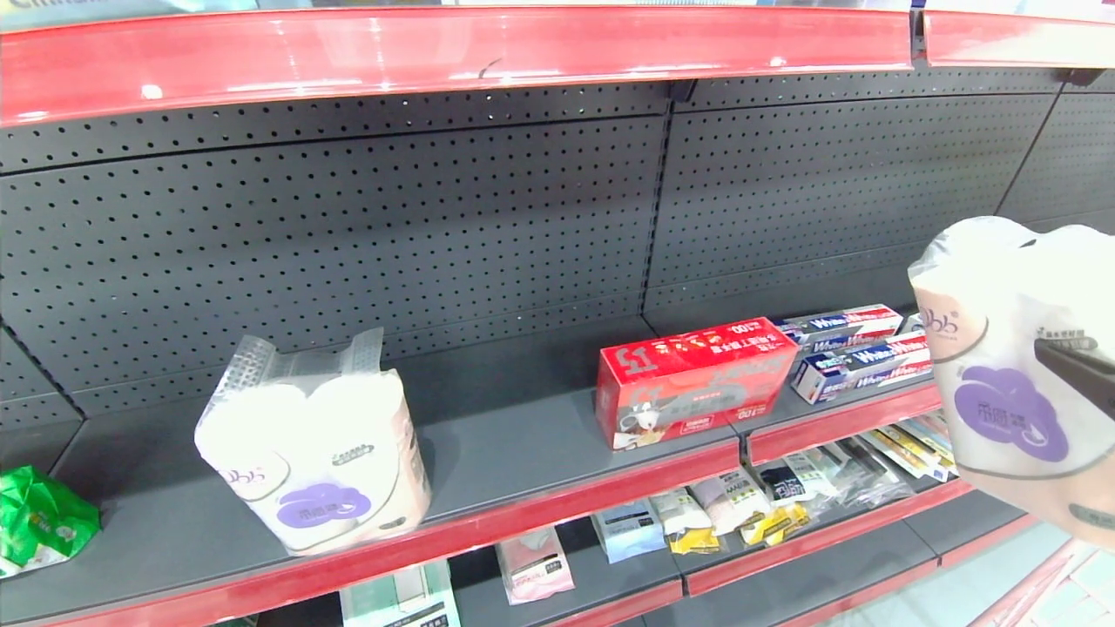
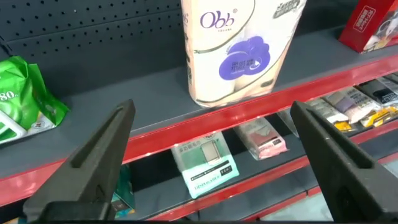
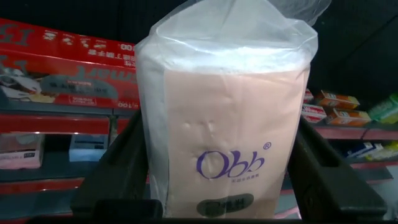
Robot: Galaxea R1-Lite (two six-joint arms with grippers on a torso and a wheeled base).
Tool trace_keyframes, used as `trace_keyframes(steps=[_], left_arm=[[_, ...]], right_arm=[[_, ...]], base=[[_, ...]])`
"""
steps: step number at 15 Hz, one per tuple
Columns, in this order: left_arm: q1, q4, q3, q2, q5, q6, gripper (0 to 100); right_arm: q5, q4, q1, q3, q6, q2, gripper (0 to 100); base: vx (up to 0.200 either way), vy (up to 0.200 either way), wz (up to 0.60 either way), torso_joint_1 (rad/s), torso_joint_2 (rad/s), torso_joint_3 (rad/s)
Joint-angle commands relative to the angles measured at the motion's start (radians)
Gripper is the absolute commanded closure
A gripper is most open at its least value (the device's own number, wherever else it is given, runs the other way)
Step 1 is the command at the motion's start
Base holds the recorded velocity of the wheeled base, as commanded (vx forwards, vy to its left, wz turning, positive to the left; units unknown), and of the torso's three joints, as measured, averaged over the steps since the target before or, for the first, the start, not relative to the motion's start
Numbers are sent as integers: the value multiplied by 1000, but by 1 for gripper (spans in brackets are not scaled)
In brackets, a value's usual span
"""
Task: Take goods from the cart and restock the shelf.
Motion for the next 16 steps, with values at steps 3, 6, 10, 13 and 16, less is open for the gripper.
trace_keyframes(steps=[3, 6, 10, 13, 16], left_arm=[[0, 0, 0, 3, 1, 1, 0], [0, 0, 0, 3, 1, 1, 0], [0, 0, 0, 6, -2, 1, 0], [0, 0, -1, 8, -2, 2, 0], [0, 2, -1, 20, 4, 1, 0]], right_arm=[[36, -2, 46, -54, -47, 11, 100], [34, -2, 36, -66, -44, 0, 100], [109, 10, 61, 10, -45, -67, 100], [137, 10, 115, 145, -88, -127, 100], [229, 12, 176, 191, -105, -138, 100]], base=[[0, 0, 0, 0, 0, 0], [0, 0, 0, 0, 0, 0], [0, 0, 0, 0, 0, 0], [0, 0, 0, 0, 0, 0], [0, 0, 0, 0, 0, 0]])
